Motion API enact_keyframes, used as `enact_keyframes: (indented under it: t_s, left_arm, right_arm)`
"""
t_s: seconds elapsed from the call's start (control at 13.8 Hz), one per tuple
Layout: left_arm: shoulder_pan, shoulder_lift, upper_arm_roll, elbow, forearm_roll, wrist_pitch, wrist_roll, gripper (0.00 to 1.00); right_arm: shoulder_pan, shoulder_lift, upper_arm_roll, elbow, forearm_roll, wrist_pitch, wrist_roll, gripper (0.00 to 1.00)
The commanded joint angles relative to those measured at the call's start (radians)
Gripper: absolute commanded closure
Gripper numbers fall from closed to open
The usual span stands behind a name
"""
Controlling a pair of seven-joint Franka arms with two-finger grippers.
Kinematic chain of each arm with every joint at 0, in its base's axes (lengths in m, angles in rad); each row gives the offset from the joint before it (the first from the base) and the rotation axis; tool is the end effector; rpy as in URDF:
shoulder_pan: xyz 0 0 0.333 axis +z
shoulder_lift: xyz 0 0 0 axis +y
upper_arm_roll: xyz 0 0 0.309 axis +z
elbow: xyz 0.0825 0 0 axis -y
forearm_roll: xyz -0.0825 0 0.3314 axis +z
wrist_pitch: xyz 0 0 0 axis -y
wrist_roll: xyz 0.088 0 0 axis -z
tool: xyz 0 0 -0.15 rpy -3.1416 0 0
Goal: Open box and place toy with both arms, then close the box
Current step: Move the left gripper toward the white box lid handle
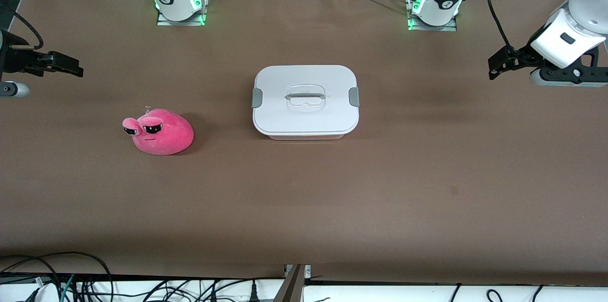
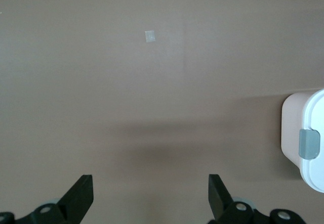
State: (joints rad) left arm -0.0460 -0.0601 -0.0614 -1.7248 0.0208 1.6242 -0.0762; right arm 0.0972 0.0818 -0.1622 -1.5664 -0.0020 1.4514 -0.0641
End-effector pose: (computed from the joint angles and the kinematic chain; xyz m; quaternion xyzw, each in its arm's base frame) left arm 0.4808 -0.0495 0.5440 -0.9996 0.0163 0.0191 0.0140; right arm 0.5001 -0.0300 0.5271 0.9952 -0.0008 -0.0980 0.0013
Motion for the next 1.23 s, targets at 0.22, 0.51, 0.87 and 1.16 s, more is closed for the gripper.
enact_keyframes:
  t_s: [0.22, 0.51, 0.87, 1.16]
  left_arm:
    - [-0.055, 0.022, -0.095, 0.039, 0.007, -0.027, 0.104, 0.0]
    - [-0.057, 0.084, -0.234, 0.047, -0.069, -0.027, 0.124, 0.0]
    - [-0.06, 0.251, -0.47, 0.138, -0.093, -0.017, 0.174, 0.0]
    - [-0.086, 0.446, -0.575, 0.287, -0.067, -0.003, 0.225, 0.0]
  right_arm:
    - [-0.004, -0.007, 0.003, -0.006, -0.015, 0.006, -0.016, 0.0]
    - [-0.005, -0.007, 0.003, -0.003, -0.015, 0.007, -0.016, 0.0]
    - [-0.01, 0.016, 0.0, 0.017, -0.01, 0.006, -0.02, 0.0]
    - [-0.011, 0.055, 0.0, 0.052, -0.012, 0.004, -0.026, 0.0]
